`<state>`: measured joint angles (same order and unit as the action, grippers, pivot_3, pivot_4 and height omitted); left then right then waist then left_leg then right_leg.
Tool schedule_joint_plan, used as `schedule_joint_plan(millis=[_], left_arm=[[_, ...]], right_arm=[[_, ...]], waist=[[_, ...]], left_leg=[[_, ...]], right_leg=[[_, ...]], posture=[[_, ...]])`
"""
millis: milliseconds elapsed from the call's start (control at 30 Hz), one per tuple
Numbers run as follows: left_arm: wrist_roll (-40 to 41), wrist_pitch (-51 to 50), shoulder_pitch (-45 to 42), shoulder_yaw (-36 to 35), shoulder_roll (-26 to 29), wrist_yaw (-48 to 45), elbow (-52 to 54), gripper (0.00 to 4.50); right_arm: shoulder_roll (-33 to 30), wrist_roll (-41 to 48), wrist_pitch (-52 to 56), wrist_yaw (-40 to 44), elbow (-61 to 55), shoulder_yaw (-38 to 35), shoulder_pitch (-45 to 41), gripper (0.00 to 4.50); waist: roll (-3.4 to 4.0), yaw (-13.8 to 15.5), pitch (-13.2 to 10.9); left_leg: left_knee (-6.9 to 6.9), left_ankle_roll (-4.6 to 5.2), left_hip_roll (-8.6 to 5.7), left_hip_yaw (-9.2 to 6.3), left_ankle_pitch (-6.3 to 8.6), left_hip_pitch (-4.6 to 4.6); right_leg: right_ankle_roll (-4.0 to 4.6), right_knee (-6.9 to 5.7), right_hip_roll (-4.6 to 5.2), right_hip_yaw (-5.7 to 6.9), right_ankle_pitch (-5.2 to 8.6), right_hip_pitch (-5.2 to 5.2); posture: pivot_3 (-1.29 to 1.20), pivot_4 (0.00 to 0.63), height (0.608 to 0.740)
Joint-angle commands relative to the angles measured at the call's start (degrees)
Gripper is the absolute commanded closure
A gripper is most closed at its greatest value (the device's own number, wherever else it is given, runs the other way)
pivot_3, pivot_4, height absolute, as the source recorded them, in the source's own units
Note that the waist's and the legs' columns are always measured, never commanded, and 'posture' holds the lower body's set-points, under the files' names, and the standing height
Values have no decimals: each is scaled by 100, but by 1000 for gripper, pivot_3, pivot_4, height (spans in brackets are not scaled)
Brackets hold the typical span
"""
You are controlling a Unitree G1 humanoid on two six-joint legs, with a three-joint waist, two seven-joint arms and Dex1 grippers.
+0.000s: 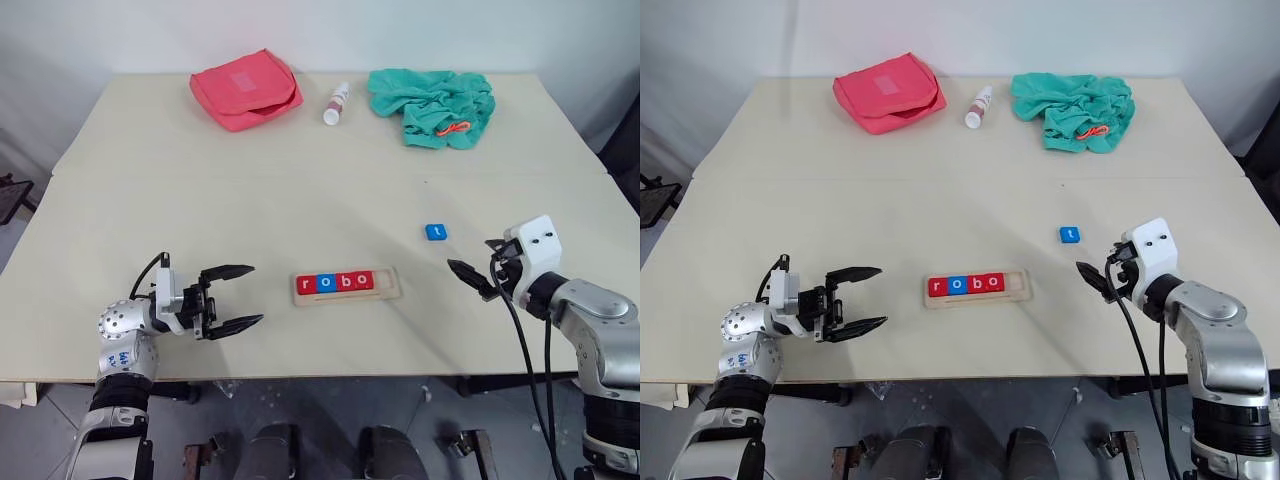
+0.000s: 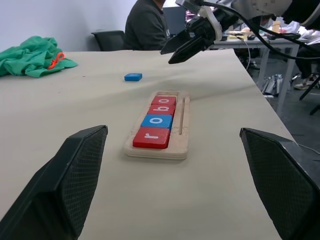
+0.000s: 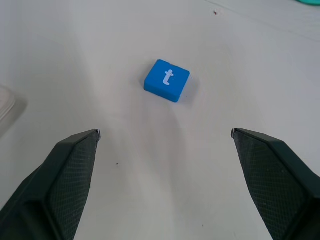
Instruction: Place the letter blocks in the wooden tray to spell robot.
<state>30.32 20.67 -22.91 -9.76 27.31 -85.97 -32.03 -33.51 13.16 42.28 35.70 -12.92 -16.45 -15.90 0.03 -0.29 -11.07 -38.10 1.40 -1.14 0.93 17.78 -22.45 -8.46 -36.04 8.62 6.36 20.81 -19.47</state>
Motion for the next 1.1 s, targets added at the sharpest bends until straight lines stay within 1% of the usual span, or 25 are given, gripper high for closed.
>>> schedule_joint_plan(millis=[33,167,400,567,700,733,800,867,933,1000,1100], left_arm=[[15,45,-35,38,16,-271,88,0],[72,0,79,60,30,-263,285,0],[153,-90,365,-3,133,-185,665,0],[166,-129,519,-32,142,-86,886,0],[164,-148,629,-58,135,-11,1041,0],[165,-154,654,-61,133,0,1076,0],[163,-166,685,-72,130,19,1120,0],[162,-175,718,-91,131,19,1147,0],[169,-177,748,-114,144,-15,1140,0],[172,-174,758,-131,153,-51,1113,0],[184,-195,765,-144,175,-125,1068,0]], right_arm=[[238,70,66,-439,214,31,-348,59],[497,13,1,-727,778,234,-791,59],[628,-213,-615,-1061,2238,512,-1652,59],[776,-297,-893,-1092,2927,706,-1989,59],[880,-300,-897,-1152,3127,778,-2014,59],[897,-288,-912,-1164,3133,765,-2004,434],[926,-264,-969,-1179,3122,744,-1989,975],[943,-259,-941,-1220,3078,735,-1968,1657],[955,-247,-894,-1286,2845,707,-1860,2415],[968,-211,-843,-1355,2577,662,-1748,3039],[959,-86,-583,-1442,1648,603,-1393,3029]], waist=[[0,-2,0],[0,7,0],[1,-9,0],[1,-27,0],[1,-75,0],[0,-82,0],[0,-101,0],[0,-126,0],[0,-130,0],[0,-126,0],[1,-110,0]], left_leg=[[0,0,0,1,0,1],[1,0,-3,-3,0,0],[1,0,-4,-5,0,0],[3,0,-2,-5,0,0],[3,0,-1,-8,0,0],[3,0,-1,-10,0,0],[3,0,-1,-14,0,0],[4,0,-1,-14,0,1],[5,0,-1,-14,0,1],[6,0,-1,-15,0,1],[6,0,-3,-19,0,-1]], right_leg=[[0,1,0,-1,0,0],[0,-1,1,-3,0,-1],[0,-2,2,-4,0,-1],[0,-3,1,-4,0,-2],[0,-5,0,-3,0,-1],[0,-6,0,-3,0,-1],[0,-7,0,-2,0,1],[0,-7,0,-2,0,0],[0,-7,0,-2,0,0],[0,-7,0,-2,0,-1],[0,-8,1,-3,0,0]], posture=[[0,150,740],[0,150,740],[0,150,740],[0,150,740],[0,150,740],[0,150,740],[0,150,740],[0,150,740],[0,150,740],[0,150,740],[0,150,740]])
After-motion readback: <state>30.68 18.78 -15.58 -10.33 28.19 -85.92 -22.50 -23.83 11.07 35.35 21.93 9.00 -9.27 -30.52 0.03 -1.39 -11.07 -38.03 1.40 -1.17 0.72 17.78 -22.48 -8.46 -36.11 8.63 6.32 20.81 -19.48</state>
